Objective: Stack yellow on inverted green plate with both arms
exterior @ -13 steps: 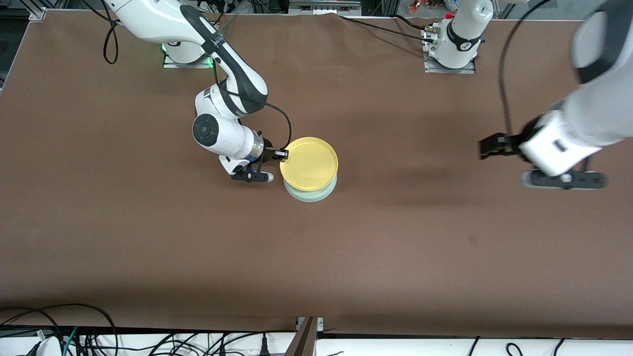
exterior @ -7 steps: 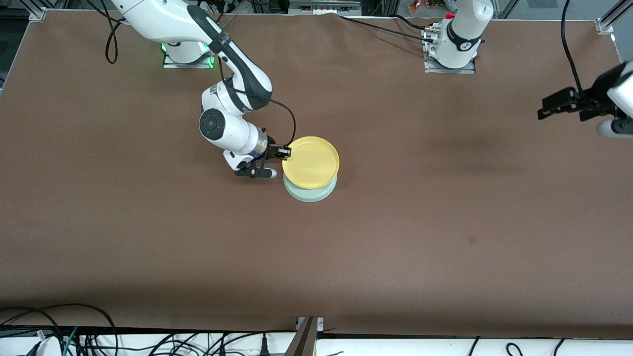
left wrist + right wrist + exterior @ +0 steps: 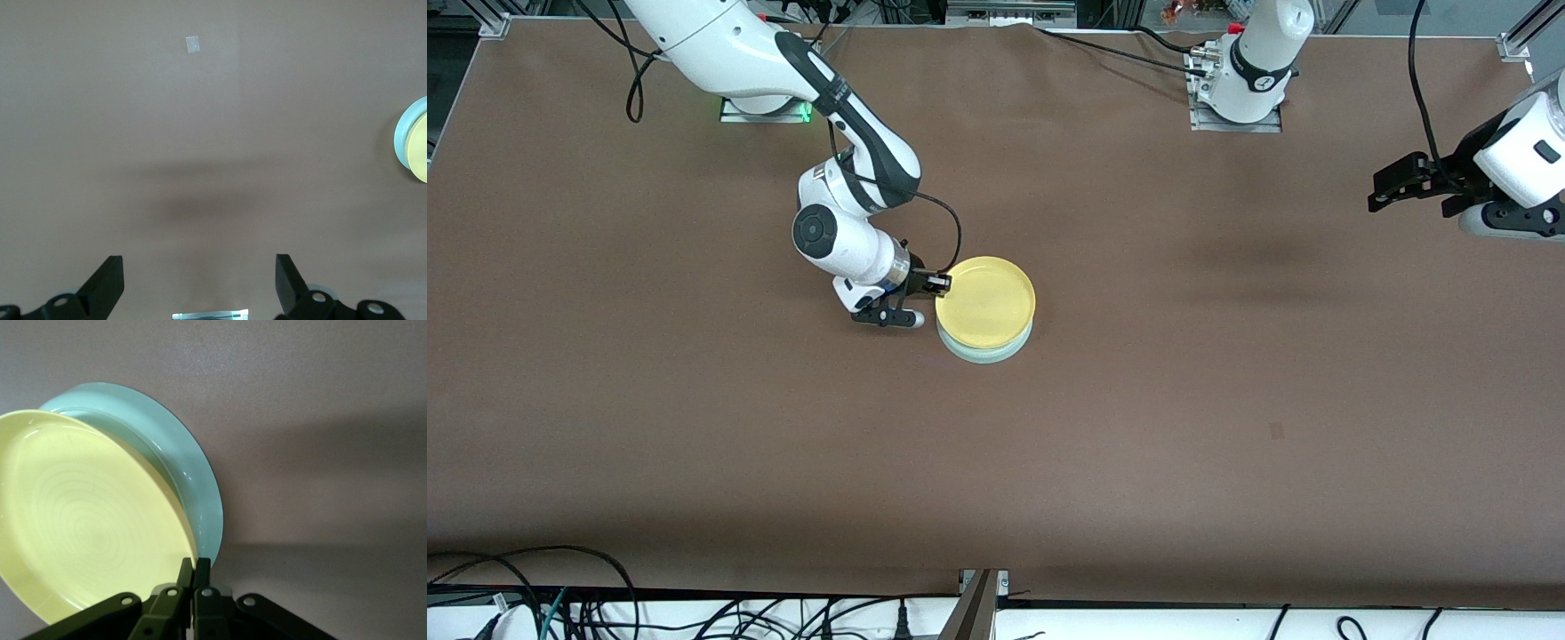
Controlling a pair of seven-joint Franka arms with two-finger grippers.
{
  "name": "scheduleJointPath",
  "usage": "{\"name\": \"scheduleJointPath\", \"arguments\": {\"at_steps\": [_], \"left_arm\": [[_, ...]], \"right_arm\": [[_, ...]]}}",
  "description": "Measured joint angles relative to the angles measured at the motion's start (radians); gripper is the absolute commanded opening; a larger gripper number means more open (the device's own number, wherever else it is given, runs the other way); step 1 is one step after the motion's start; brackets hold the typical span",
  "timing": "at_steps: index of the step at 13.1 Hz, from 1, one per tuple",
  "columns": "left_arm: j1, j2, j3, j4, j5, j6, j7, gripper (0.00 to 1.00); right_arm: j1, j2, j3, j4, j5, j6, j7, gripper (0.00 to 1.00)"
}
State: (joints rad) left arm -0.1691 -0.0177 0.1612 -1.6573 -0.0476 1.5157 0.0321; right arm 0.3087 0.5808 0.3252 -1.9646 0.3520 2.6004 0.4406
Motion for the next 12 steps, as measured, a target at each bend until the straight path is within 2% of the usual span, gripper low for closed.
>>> {"name": "scheduleJointPath", "arguments": {"at_steps": [1, 2, 3, 7, 10, 12], "left_arm": [[0.001, 0.002, 0.001, 0.0, 0.001, 0.011, 0.0, 1.0], [0.003, 0.002, 0.003, 0.0, 0.003, 0.017, 0.0, 1.0], [0.007, 0.002, 0.006, 0.0, 0.004, 0.022, 0.0, 1.0], [0.042, 0.013, 0.012, 0.0, 0.005, 0.052, 0.0, 1.0], [0.034, 0.018, 0.002, 0.01, 0.005, 0.056, -0.001, 1.0], [0.03, 0.035, -0.004, 0.035, 0.005, 0.056, -0.001, 1.0]], "right_arm": [[0.0, 0.0, 0.0, 0.0, 0.0, 0.0, 0.0, 0.02], [0.001, 0.0, 0.0, 0.0, 0.0, 0.0, 0.0, 0.64], [0.001, 0.0, 0.0, 0.0, 0.0, 0.0, 0.0, 1.0], [-0.011, -0.004, -0.016, 0.048, 0.0, -0.04, 0.001, 1.0], [-0.023, -0.036, -0.107, 0.216, -0.01, -0.318, -0.003, 1.0], [-0.034, -0.057, -0.179, 0.354, -0.078, -0.514, -0.01, 1.0]]}}
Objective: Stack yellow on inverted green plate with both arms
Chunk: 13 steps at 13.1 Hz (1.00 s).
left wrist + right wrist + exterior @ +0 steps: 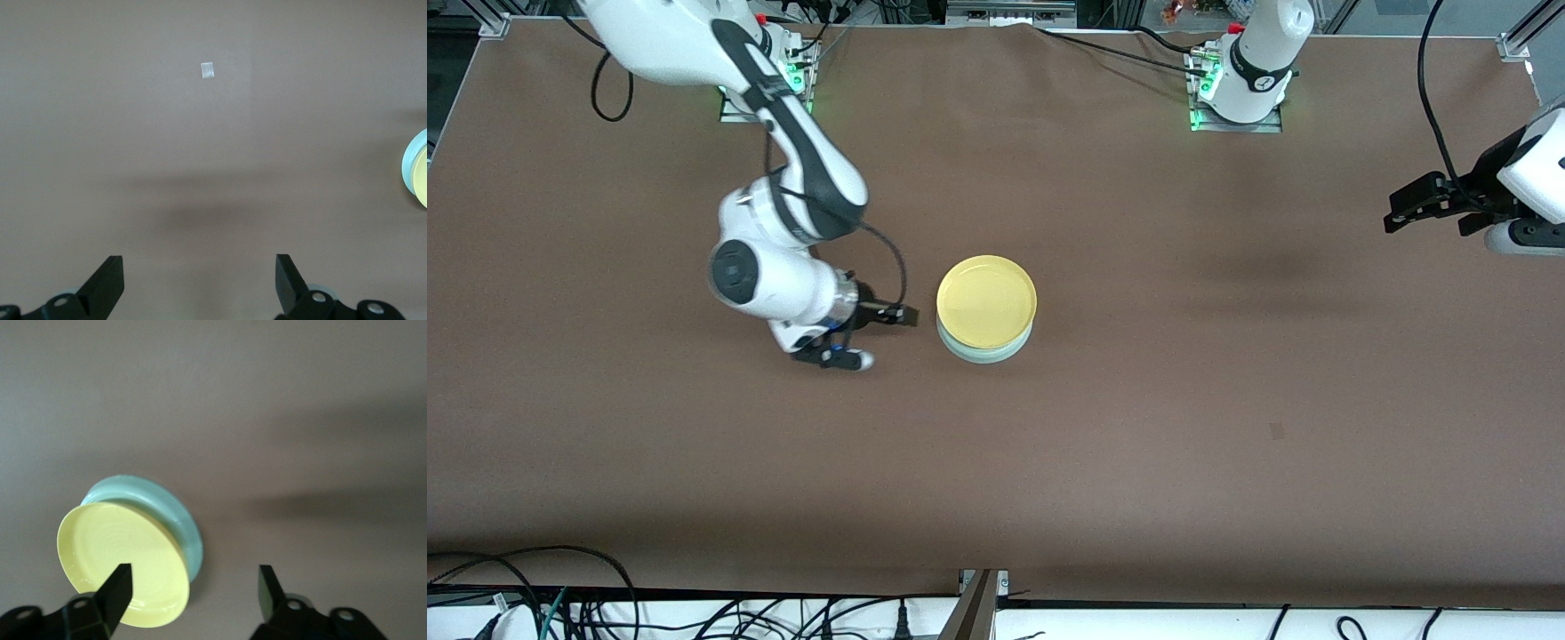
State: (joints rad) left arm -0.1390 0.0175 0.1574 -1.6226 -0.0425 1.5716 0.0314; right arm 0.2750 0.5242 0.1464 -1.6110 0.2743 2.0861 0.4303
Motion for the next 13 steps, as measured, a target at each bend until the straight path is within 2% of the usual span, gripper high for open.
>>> {"name": "scheduleJointPath", "arguments": {"at_steps": [2, 4, 9, 13], "left_arm": [[-0.001, 0.02, 0.0, 0.016, 0.0, 0.0, 0.0, 1.0], [-0.002, 0.035, -0.001, 0.025, 0.0, 0.0, 0.0, 1.0], [-0.003, 0.05, -0.004, 0.029, 0.0, 0.0, 0.0, 1.0], [-0.003, 0.063, -0.016, 0.03, 0.0, 0.0, 0.0, 1.0]], "right_arm": [[-0.012, -0.009, -0.052, 0.113, -0.082, -0.139, -0.002, 1.0], [-0.024, -0.011, -0.105, 0.173, -0.129, -0.238, -0.046, 1.0], [-0.049, -0.048, -0.274, 0.239, -0.141, -0.411, -0.28, 1.0], [-0.052, -0.11, -0.352, 0.292, -0.165, -0.552, -0.378, 1.0]]}}
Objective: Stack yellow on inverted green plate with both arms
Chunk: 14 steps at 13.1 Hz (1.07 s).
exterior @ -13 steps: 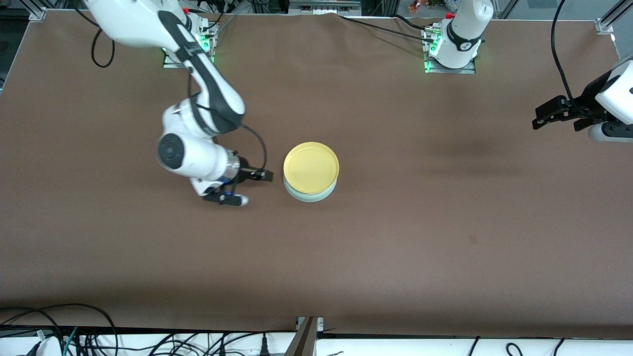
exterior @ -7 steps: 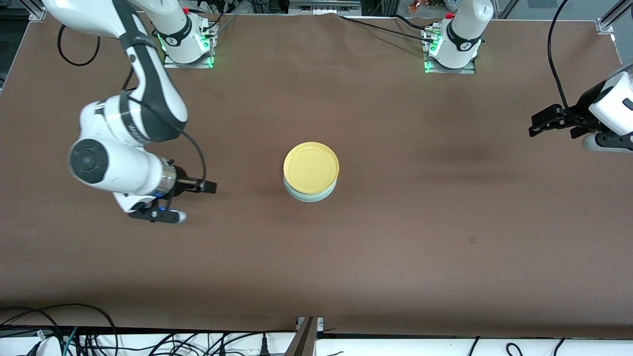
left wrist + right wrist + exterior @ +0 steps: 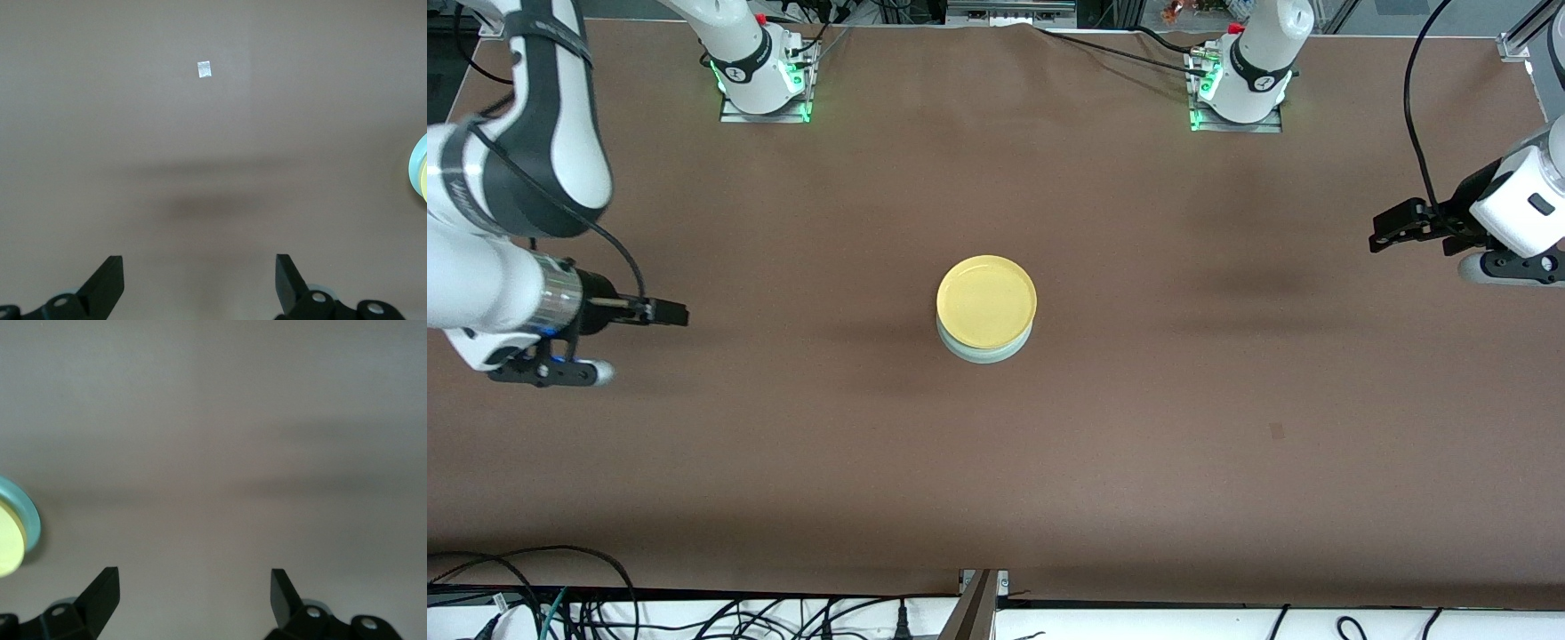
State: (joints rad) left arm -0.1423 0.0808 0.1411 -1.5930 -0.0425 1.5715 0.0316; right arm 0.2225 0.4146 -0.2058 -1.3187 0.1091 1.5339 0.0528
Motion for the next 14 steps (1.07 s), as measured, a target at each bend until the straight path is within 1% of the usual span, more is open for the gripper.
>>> {"name": "scheduleJointPath", "arguments": {"at_steps": [3, 6, 8, 11, 13, 14], "left_arm": [[-0.001, 0.0, -0.033, 0.002, 0.0, -0.007, -0.001, 1.0], [0.0, 0.0, -0.034, 0.003, 0.0, -0.011, -0.001, 1.0], [0.001, 0.0, -0.033, 0.003, 0.0, -0.012, -0.001, 1.0], [0.001, 0.0, -0.033, 0.003, 0.0, -0.015, -0.001, 1.0], [0.001, 0.0, -0.033, 0.003, 0.0, -0.017, -0.001, 1.0], [0.001, 0.0, -0.033, 0.003, 0.0, -0.018, -0.001, 1.0]], "right_arm": [[-0.016, -0.058, 0.009, 0.002, -0.047, -0.056, -0.03, 1.0], [-0.06, -0.176, 0.063, -0.071, -0.085, -0.088, -0.031, 1.0], [-0.103, -0.267, 0.095, -0.12, -0.093, -0.088, -0.033, 1.0], [-0.138, -0.374, 0.105, -0.177, -0.093, -0.088, -0.048, 1.0], [-0.15, -0.404, 0.106, -0.21, -0.093, -0.093, -0.064, 1.0], [-0.152, -0.402, 0.106, -0.219, -0.093, -0.095, -0.066, 1.0]]}}
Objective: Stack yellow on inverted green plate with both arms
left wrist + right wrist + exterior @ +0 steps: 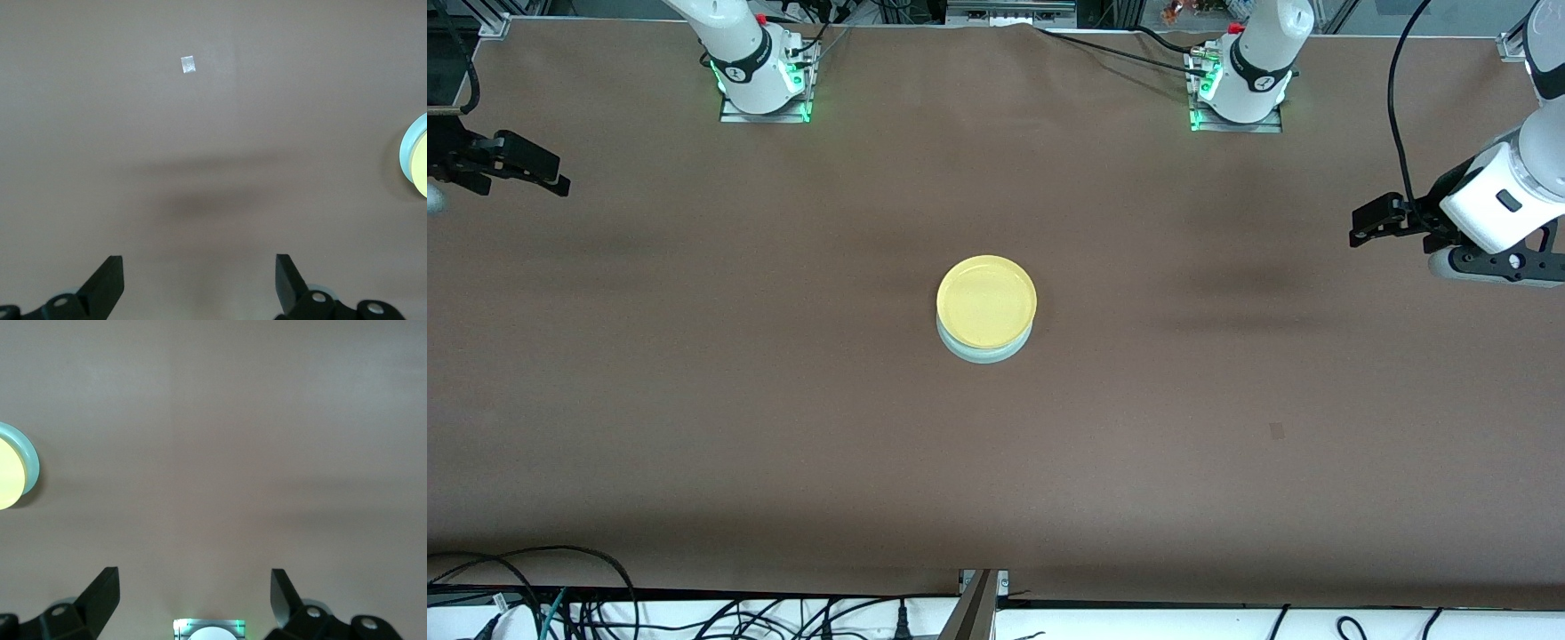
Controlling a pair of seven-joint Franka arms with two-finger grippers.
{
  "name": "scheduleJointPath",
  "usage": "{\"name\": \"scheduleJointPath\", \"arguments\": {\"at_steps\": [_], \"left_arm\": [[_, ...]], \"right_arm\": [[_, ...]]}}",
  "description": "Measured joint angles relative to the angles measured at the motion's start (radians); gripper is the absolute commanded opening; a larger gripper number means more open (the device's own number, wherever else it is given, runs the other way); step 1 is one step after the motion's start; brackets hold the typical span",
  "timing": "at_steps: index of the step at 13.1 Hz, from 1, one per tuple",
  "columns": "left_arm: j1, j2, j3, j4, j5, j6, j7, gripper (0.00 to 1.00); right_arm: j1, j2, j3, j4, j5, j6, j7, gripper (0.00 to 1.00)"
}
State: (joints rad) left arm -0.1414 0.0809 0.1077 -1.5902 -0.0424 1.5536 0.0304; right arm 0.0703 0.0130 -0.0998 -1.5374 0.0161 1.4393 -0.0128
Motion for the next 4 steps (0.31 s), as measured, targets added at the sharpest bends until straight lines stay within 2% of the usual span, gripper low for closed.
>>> {"name": "scheduleJointPath", "arguments": {"at_steps": [4], "left_arm": [[0.0, 0.0, -0.001, 0.0, 0.0, -0.001, 0.0, 1.0]], "right_arm": [[0.0, 0.032, 0.008, 0.011, 0.0, 0.0, 0.0, 1.0]]}}
